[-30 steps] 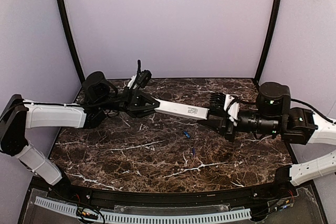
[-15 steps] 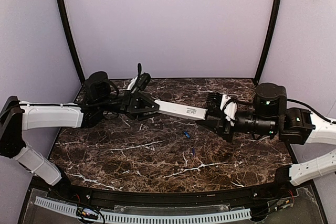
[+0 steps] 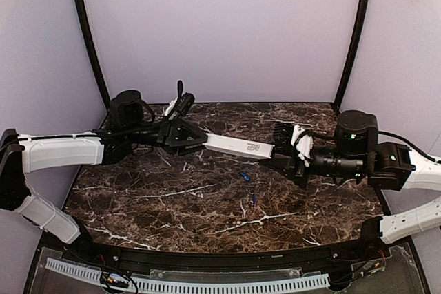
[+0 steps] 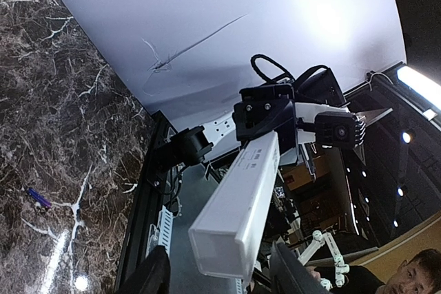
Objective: Load the batteries into the remote control
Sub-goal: Remove the battery cover from the remote control.
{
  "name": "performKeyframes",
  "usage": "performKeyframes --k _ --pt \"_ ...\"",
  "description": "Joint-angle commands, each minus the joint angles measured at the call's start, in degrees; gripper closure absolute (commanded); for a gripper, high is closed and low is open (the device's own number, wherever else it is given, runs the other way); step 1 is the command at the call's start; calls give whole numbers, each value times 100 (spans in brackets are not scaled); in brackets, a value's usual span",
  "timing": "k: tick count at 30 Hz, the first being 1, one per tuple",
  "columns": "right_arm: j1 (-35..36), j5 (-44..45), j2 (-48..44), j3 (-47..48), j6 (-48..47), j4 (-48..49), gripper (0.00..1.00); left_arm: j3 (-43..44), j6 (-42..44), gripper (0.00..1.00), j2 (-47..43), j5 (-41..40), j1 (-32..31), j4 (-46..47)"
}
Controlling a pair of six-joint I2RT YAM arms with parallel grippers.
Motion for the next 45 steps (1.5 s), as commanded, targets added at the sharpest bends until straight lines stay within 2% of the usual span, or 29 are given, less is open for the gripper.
performKeyframes --k 1,9,18,31,45 --pt "3 76 -48 -50 82 140 100 216 324 51 -278 -17 32 -376" --pt "2 132 34 -9 73 73 100 251 365 65 -296 10 31 -459" --pt "-2 189 137 28 73 26 100 257 357 75 -266 55 30 -419" --pt "-1 228 206 29 59 34 100 240 238 77 -106 93 17 -258" --pt "-1 378 355 55 55 16 100 86 -270 89 23 312 14 618"
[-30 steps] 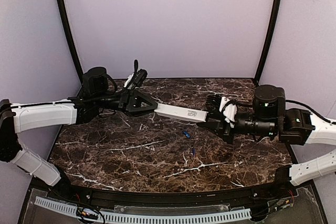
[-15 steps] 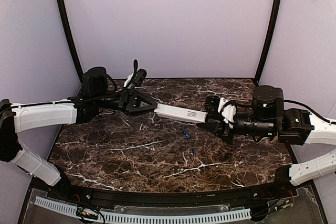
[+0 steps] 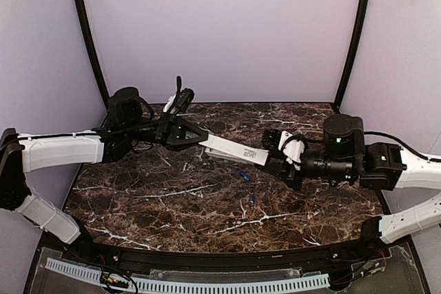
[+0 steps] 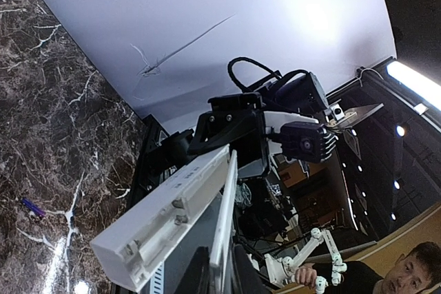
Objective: Load the batteries into the remote control
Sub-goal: Remove the battery cover from the remote control, then place the screwdriver at the center of the board.
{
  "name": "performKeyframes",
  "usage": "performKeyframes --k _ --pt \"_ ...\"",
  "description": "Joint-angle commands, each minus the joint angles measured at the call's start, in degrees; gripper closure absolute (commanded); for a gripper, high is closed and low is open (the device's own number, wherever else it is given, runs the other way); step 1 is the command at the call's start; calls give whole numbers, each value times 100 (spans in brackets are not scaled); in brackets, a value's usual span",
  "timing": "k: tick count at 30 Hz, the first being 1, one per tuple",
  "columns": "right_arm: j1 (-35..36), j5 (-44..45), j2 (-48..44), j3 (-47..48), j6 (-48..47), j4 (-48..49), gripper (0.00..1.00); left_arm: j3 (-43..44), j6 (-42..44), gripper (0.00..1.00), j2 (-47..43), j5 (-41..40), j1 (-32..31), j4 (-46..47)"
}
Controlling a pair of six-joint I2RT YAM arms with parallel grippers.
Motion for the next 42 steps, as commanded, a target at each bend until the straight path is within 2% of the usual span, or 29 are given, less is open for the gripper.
performKeyframes --k 1,6,9,12,16,18,25,33,38,42 --pt "-4 136 1 55 56 152 100 -39 -164 90 17 191 -23 462" --pt "-10 160 -64 39 61 167 100 -64 -211 99 59 179 -23 540" --pt "-11 174 -98 8 100 186 100 -109 -271 100 100 -12 2 642" --pt "-8 292 -149 -63 203 166 100 -264 -561 100 151 -134 126 1313" --pt "-12 476 -354 -272 557 131 100 -598 -1443 100 123 -505 666 2410" --pt "-6 552 -505 -393 705 125 100 -777 -1507 100 70 -766 947 2525" --pt "-7 700 -714 -566 988 -18 100 -1504 -1086 100 181 -1654 1745 1911" --pt "-14 501 -823 -587 1112 -148 100 -1854 -9 100 515 -2738 2002 52" --pt "-6 369 -757 -530 1133 -191 100 -2101 -14 100 878 -3068 2231 -30" --pt "-11 304 -748 -512 1116 -175 100 -2272 -256 100 1428 -2952 2333 650"
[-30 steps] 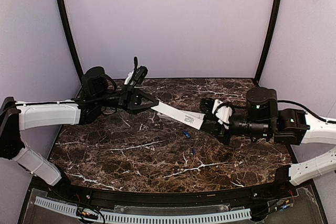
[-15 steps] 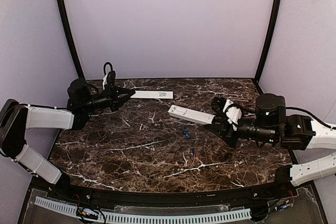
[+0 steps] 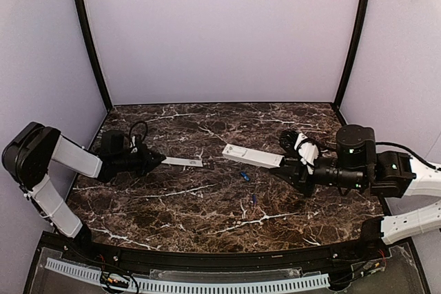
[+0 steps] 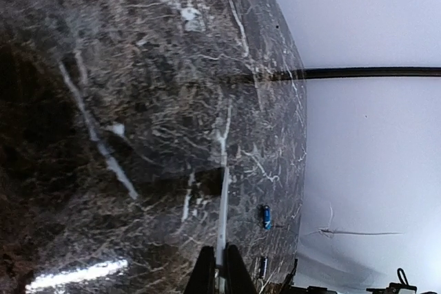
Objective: Load the batteries into the remote control
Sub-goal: Place the screwdriver at the center of the board, then pass from the right arm to the left
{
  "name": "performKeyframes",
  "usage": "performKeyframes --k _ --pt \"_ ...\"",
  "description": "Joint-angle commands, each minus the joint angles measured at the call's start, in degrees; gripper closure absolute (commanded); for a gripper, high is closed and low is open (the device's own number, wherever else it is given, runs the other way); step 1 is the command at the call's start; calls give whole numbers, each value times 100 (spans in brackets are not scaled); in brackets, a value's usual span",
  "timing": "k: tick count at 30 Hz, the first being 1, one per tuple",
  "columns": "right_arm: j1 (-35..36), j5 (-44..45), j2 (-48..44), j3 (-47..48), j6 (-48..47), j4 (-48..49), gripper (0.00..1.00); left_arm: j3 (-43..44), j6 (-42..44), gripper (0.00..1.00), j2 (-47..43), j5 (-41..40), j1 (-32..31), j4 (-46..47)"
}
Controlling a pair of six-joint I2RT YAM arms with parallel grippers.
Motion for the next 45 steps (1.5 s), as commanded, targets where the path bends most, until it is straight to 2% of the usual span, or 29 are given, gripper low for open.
performKeyframes --k 1,2,7,12,16,18,20,22,26,28,30,33,37,40,45 --pt "-7 -132 -1 58 68 144 100 -175 -83 97 577 -36 99 459" --pt "-7 -181 -20 63 69 133 100 -191 -103 95 646 -27 102 550" --pt "-8 -239 -124 64 86 123 100 -255 63 67 755 -142 182 476" --pt "-13 -268 -101 109 105 50 100 -160 544 46 383 -490 239 -611" --pt "-8 -441 -109 164 90 -60 100 109 1510 19 -445 -1129 268 -2009" --pt "-6 -597 -132 169 76 -68 100 312 1979 10 -1156 -1334 266 -2579" --pt "-10 -843 -125 173 45 -78 99 524 2451 2 -1711 -1200 232 -2858" --pt "-12 -1069 -70 209 16 -110 99 758 3007 2 -2204 -880 78 -3102" --pt "-8 -1590 166 386 -65 -232 99 1351 4422 1 -2988 -197 -832 -4049" --pt "-10 -1811 293 485 -106 -289 100 1392 4924 1 -3410 184 -1317 -4206" --pt "-9 -2017 407 584 -127 -338 100 1303 5314 1 -3815 422 -1758 -4226" --pt "-10 -2238 518 704 -145 -385 100 1370 5663 3 -4053 758 -1970 -4505" --pt "-11 -2330 539 770 -149 -397 100 1539 6060 7 -4014 793 -2397 -4653" --pt "-7 -2363 599 805 -146 -426 100 1844 6527 8 -3747 614 -2944 -4925" --pt "-13 -2500 692 815 -124 -448 100 2435 7482 11 -3122 -396 -3818 -5644"
